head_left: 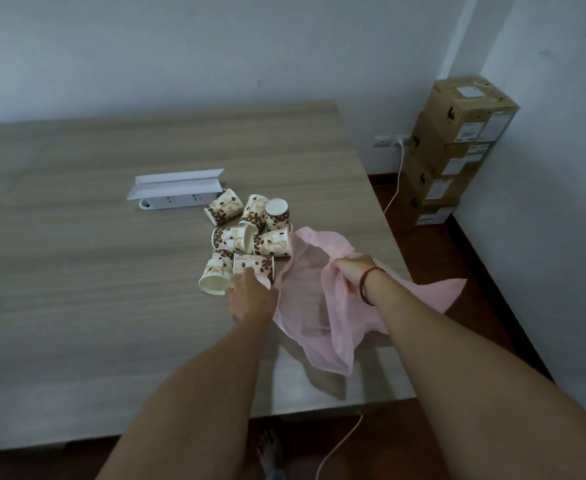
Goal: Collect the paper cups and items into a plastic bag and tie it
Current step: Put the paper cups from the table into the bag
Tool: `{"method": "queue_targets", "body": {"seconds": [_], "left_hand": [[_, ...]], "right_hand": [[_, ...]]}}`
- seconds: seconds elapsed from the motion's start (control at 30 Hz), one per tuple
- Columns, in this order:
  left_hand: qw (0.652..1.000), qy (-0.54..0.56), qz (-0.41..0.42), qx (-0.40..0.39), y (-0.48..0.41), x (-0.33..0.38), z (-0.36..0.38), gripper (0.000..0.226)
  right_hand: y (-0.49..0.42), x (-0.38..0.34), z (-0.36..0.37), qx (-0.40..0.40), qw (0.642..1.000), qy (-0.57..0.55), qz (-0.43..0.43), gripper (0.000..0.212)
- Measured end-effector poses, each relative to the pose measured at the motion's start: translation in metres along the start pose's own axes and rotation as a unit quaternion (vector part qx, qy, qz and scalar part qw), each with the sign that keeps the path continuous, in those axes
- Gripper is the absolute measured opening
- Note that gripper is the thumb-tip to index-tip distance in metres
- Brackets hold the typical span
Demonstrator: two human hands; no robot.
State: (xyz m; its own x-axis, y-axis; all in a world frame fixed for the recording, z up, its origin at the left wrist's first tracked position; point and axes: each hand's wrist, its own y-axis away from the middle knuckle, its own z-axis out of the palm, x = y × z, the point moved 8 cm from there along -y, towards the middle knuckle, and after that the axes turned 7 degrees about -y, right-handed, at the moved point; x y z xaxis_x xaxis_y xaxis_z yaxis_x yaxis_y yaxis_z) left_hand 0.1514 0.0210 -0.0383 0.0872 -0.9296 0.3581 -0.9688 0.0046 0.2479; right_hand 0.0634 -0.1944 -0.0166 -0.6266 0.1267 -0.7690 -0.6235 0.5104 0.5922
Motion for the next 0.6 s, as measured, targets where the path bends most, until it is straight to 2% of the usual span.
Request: {"method": "queue_targets", "body": {"seconds": [0.13,0.27,0.33,0.47,0.6], "left_hand": [[0.989,0.094,0.001,0.111,0.013,-0.003,-0.026,0.058],[0.960,0.244,0.004,0.138,0.016,0.011,-0.048,0.055],[0.947,0.303,0.011,0.105,0.021,0.026,-0.043,0.051],[0.936,0.351,0.008,-0.016,0.036,0.068,-0.008,0.054],[0.905,0.375,0.011,-0.198,0.061,0.112,0.030,0.056]], "right_hand": [[0.008,0.004,-0.020,0.043,0.999,0.017,0.017,0.035],[0.012,-0.009,-0.038,0.075,0.996,-0.054,0.011,0.039],[0.017,-0.018,-0.043,0.086,0.994,-0.073,-0.012,0.040],[0.021,-0.028,-0.054,0.098,0.986,-0.129,-0.031,0.044],[0.025,-0.025,-0.072,0.135,0.974,-0.180,-0.007,0.046]]}}
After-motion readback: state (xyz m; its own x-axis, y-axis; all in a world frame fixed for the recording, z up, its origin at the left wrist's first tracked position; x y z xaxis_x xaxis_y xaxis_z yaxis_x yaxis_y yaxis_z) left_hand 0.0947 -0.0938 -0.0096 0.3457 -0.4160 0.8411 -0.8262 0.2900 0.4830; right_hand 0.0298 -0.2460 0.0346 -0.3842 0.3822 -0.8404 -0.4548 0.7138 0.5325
